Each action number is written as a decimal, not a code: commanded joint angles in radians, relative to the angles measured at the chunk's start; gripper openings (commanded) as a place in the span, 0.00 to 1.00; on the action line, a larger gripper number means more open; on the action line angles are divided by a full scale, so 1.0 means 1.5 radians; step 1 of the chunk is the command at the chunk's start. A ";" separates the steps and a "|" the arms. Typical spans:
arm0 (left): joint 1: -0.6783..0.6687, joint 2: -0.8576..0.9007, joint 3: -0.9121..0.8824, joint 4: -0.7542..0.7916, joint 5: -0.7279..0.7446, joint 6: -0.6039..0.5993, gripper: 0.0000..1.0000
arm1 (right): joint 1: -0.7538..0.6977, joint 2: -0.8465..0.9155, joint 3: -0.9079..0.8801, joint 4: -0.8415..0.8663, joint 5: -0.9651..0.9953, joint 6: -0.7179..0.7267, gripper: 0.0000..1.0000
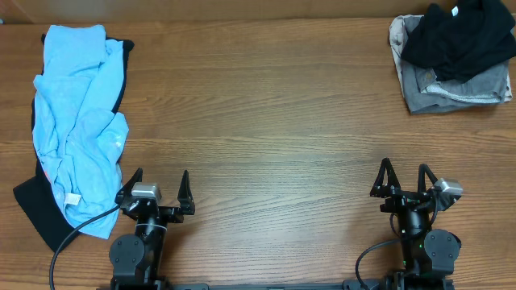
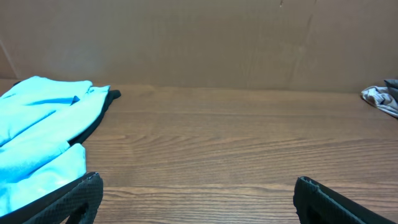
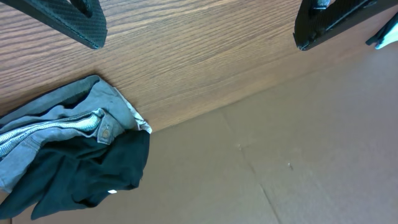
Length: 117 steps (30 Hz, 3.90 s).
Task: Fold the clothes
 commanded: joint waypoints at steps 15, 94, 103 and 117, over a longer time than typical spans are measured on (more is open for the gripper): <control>0.004 -0.008 -0.002 -0.002 -0.005 0.012 1.00 | 0.003 -0.008 -0.007 0.003 0.002 0.001 1.00; 0.004 -0.008 -0.002 0.086 0.004 -0.030 1.00 | 0.003 -0.007 -0.007 0.010 -0.025 0.001 1.00; 0.004 0.013 0.129 -0.011 -0.007 -0.010 1.00 | 0.003 -0.007 0.068 -0.003 -0.101 -0.039 1.00; 0.004 0.437 0.581 -0.241 0.001 0.034 1.00 | 0.003 0.181 0.428 -0.249 -0.101 -0.108 1.00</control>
